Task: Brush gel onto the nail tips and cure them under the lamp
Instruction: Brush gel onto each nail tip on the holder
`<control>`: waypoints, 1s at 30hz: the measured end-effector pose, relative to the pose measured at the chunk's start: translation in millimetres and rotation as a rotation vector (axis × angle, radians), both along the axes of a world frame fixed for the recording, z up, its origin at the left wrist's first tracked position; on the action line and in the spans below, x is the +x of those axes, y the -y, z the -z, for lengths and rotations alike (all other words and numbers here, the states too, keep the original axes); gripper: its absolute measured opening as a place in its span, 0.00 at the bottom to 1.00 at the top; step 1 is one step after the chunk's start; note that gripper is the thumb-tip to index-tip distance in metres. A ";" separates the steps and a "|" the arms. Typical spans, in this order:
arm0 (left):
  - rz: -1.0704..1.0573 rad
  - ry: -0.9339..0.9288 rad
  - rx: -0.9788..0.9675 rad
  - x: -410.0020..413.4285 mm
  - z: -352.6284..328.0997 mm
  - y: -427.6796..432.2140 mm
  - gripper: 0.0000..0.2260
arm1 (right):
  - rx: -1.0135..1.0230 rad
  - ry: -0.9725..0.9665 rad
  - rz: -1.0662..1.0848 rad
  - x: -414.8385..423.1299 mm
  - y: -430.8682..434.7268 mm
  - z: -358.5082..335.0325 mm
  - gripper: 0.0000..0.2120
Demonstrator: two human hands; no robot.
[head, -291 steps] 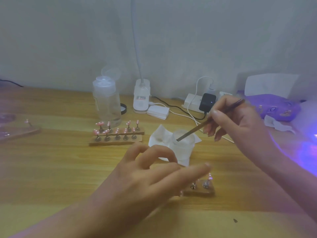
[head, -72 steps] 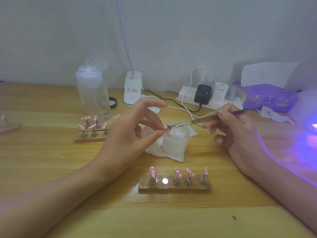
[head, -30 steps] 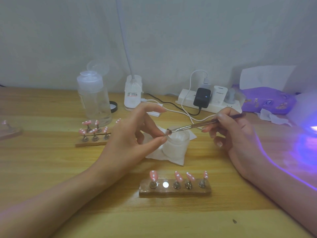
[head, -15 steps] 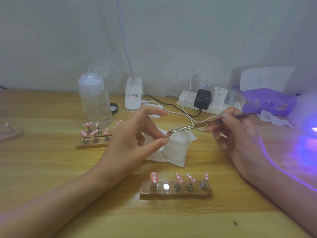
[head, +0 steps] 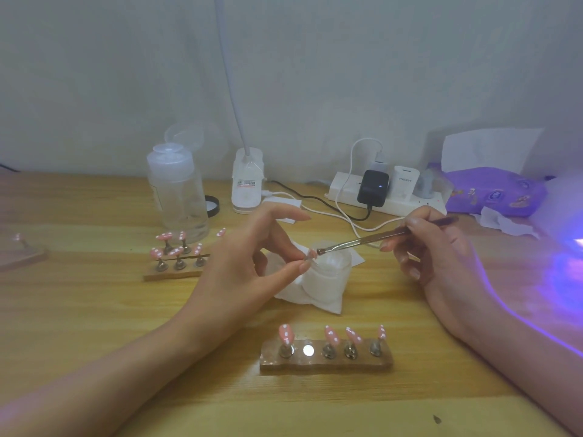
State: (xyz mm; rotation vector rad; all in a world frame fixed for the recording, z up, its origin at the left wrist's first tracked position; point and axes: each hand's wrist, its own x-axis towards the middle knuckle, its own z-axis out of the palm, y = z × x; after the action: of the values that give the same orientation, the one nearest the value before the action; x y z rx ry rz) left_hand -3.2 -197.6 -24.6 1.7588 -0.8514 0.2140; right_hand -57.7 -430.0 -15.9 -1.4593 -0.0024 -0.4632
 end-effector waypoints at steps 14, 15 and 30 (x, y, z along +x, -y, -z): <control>-0.026 0.025 0.022 -0.4 0.6 -0.3 0.19 | -0.006 -0.048 -0.037 -1.1 -2.0 -0.2 0.14; -0.027 0.030 0.021 -1.1 -0.1 0.0 0.19 | 0.010 -0.055 -0.022 -0.8 -0.6 0.5 0.16; -0.041 0.044 0.032 -2.3 -1.8 0.1 0.20 | -0.021 -0.050 -0.038 -1.0 -1.0 0.5 0.13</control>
State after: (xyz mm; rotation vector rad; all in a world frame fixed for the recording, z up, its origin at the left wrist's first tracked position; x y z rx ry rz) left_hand -5.5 -197.7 -22.8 1.8082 -0.8546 0.2684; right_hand -58.7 -429.0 -16.3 -1.4885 0.0043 -0.3967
